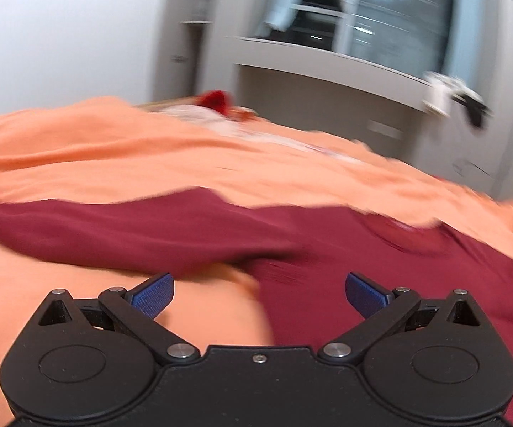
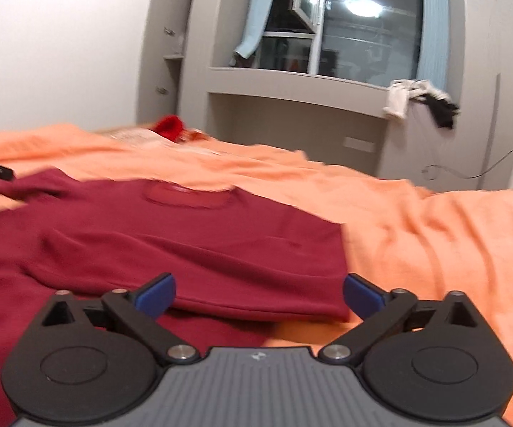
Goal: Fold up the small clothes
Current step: 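Move the left tool to the other sleeve cuff and grasp it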
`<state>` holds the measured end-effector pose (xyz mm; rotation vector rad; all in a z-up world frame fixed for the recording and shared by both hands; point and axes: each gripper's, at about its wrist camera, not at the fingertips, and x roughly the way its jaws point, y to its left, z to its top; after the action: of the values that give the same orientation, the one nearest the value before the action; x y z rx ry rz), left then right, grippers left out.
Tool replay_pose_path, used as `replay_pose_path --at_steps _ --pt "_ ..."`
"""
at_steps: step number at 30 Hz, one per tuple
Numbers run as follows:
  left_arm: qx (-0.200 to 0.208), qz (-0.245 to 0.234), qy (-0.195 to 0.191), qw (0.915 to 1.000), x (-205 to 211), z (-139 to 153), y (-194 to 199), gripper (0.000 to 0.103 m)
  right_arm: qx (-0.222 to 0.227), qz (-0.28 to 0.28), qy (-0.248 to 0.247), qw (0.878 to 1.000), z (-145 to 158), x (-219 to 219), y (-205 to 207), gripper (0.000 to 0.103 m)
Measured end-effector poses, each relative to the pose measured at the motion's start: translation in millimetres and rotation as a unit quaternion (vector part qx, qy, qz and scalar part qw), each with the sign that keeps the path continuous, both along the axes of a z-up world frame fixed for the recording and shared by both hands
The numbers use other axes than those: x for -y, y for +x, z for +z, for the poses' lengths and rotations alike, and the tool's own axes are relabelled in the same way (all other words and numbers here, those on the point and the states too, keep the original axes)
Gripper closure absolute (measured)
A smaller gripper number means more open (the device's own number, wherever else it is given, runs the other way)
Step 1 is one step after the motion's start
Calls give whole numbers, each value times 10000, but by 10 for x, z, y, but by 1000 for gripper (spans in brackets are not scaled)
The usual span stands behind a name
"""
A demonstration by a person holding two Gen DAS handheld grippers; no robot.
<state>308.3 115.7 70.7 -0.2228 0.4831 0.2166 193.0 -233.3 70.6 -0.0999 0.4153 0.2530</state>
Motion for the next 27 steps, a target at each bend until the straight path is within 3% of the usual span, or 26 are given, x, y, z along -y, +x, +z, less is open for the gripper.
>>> replay_pose_path --at_steps 3,7,12,18,23,27 --pt "86 664 -53 9977 -371 19 -78 1 -132 389 435 9982 3 -122 -40 0" --pt "242 1469 -237 9886 -877 66 -213 1 -437 928 886 9908 -47 -250 -66 0" --pt "279 2376 -831 9674 -1522 40 -372 1 -588 1232 731 9879 -123 -407 -82 0" --pt "677 2801 -1707 9422 -2070 -64 -487 1 -766 1306 669 9862 -213 -465 -71 0" --pt "1410 3072 -2556 9058 -2465 -220 -522 1 -890 1271 688 9855 -295 -465 -32 0" --pt "1721 3045 -2701 8971 -2535 -258 -563 1 -951 1256 666 9853 -331 -474 -14 0"
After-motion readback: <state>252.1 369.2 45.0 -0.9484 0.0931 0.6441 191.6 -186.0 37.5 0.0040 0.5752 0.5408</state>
